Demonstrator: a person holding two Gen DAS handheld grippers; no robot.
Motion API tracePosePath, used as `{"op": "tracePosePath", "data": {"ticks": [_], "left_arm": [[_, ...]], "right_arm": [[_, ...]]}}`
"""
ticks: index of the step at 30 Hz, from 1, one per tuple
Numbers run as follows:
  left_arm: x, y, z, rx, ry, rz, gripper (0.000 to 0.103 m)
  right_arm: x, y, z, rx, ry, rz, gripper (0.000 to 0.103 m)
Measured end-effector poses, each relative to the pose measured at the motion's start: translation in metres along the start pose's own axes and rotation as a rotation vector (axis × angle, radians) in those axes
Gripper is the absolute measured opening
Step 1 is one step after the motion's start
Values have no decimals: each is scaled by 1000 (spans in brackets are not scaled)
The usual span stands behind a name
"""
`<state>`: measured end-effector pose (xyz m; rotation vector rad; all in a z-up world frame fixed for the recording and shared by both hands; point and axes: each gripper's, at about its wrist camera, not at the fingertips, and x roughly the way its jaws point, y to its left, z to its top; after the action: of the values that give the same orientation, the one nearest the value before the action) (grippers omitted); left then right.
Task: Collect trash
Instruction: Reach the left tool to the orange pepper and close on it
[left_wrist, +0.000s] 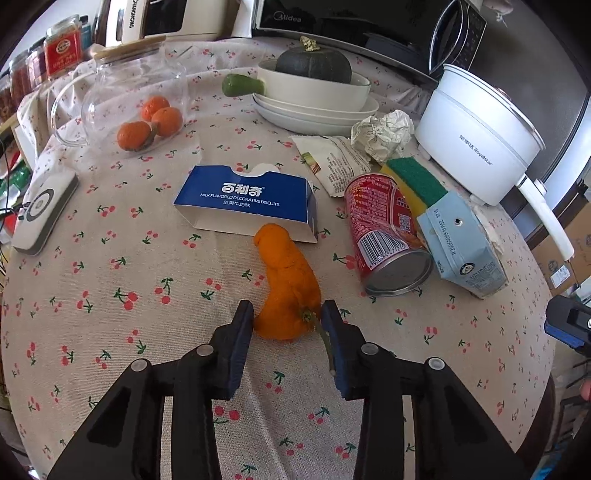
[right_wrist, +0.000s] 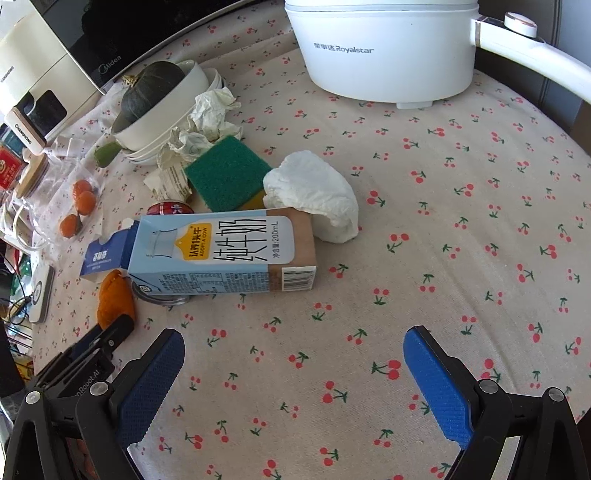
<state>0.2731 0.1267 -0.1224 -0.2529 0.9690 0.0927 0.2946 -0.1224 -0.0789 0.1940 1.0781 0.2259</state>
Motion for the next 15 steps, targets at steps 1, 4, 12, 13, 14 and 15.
{"op": "tracePosePath", "data": {"ticks": [1, 4, 12, 13, 14, 15], "left_arm": [[-2, 1, -1, 3, 4, -8, 37], [-10, 6, -5, 8, 13, -23, 35], [-34, 35, -18, 20, 36, -34, 34], [-37, 38, -20, 28, 37, -31, 34], [-39, 40, -22, 39, 38, -27, 34], [-41, 43, -23, 47, 40, -23, 34]], "right_arm": [[0, -1, 0, 24, 0, 11, 99], [3, -3, 5, 107, 19, 50, 100], [39, -5, 35, 437, 101, 128, 101], [46, -2, 38, 463, 115, 124, 101], [53, 1, 41, 481, 120, 117, 101], [58, 5, 44, 490, 120, 103, 101]]}}
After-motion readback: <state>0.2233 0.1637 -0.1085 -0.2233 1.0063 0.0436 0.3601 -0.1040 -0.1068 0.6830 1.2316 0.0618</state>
